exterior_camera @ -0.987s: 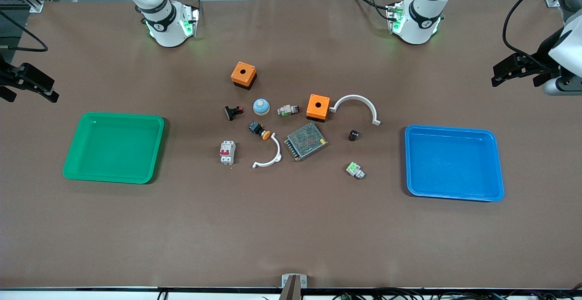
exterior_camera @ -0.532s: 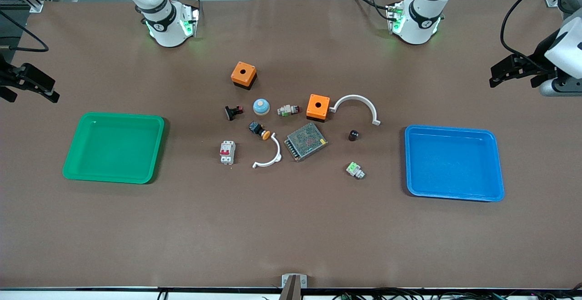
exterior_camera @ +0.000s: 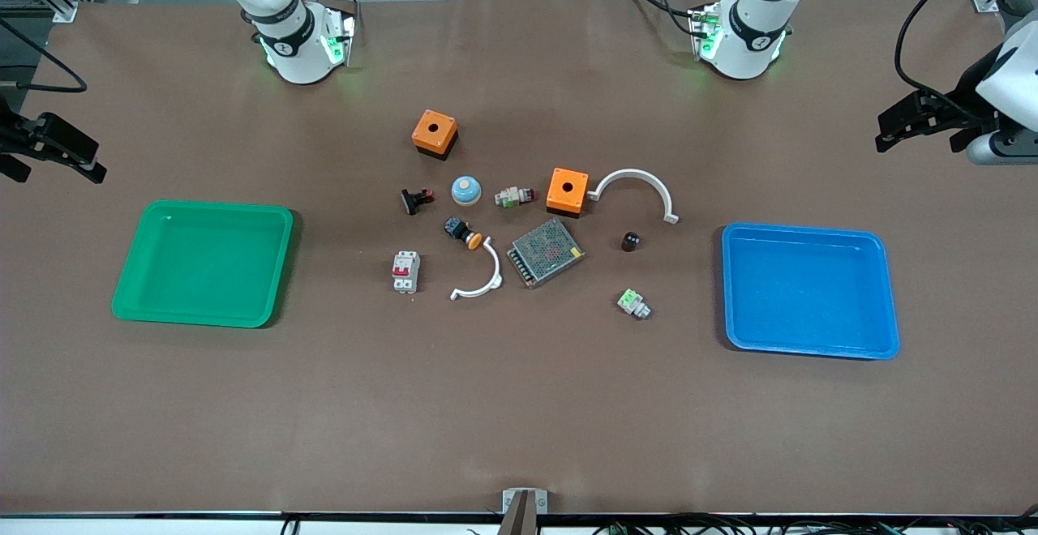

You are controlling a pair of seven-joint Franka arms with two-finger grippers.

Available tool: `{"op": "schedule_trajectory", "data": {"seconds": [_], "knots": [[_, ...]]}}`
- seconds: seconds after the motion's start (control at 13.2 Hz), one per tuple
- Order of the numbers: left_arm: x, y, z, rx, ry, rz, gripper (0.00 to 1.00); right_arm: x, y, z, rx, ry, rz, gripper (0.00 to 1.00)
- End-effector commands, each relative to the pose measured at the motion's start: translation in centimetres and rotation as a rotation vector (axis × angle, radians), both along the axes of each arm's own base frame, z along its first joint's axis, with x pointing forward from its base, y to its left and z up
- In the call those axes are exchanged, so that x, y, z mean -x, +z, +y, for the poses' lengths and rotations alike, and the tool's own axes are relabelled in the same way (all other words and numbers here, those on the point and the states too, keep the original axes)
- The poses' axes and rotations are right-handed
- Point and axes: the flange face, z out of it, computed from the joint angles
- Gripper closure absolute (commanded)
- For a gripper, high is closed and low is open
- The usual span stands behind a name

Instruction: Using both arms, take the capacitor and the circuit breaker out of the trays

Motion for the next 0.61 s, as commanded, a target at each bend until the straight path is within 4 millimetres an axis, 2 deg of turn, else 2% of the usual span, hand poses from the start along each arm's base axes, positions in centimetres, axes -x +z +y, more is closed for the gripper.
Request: {"op": "schedule_trajectory", "data": {"seconds": [0.0, 0.53], "knots": [[0.12, 0.21, -0.02, 0.006, -0.016, -0.013, 0.00, -0.15, 0.36, 0.27, 0.000, 0.009, -0.003, 0.00], [0.08, 0.28, -0.16, -0.003, -0.022, -0.015, 0.00, -0.24, 0.31, 0.84, 0.004, 0.021, -0.004, 0.00]]}}
